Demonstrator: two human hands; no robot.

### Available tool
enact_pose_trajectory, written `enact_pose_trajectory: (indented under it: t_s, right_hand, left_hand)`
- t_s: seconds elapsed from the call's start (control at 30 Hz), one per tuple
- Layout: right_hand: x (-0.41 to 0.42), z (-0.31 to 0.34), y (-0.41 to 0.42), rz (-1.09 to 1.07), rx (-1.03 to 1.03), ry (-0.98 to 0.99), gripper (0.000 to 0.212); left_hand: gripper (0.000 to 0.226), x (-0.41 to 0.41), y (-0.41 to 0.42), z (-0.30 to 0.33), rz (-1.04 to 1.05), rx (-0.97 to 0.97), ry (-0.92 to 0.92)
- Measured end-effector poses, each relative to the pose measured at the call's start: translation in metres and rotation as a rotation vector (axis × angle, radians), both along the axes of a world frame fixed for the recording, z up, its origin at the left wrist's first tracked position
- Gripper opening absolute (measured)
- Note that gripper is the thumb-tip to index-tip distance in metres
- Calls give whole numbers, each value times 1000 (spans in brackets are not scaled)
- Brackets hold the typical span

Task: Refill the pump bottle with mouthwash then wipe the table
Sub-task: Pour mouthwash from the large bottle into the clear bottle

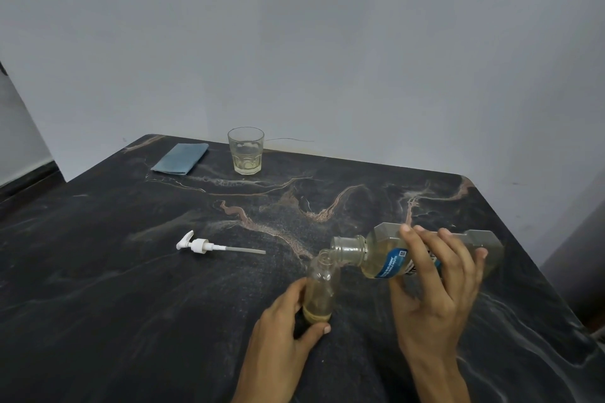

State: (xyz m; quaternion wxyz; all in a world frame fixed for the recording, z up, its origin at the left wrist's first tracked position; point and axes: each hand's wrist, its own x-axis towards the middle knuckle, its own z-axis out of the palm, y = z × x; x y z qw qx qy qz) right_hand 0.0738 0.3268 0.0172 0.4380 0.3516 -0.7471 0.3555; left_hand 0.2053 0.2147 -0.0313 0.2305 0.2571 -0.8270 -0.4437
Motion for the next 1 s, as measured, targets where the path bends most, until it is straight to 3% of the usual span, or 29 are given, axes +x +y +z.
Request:
enact_pose_trajectory:
  t_s: [1.0]
  right_hand:
    - [-1, -2, 0, 43, -29, -12, 86]
  left_hand:
    - [56, 0, 0, -1, 2, -9, 4]
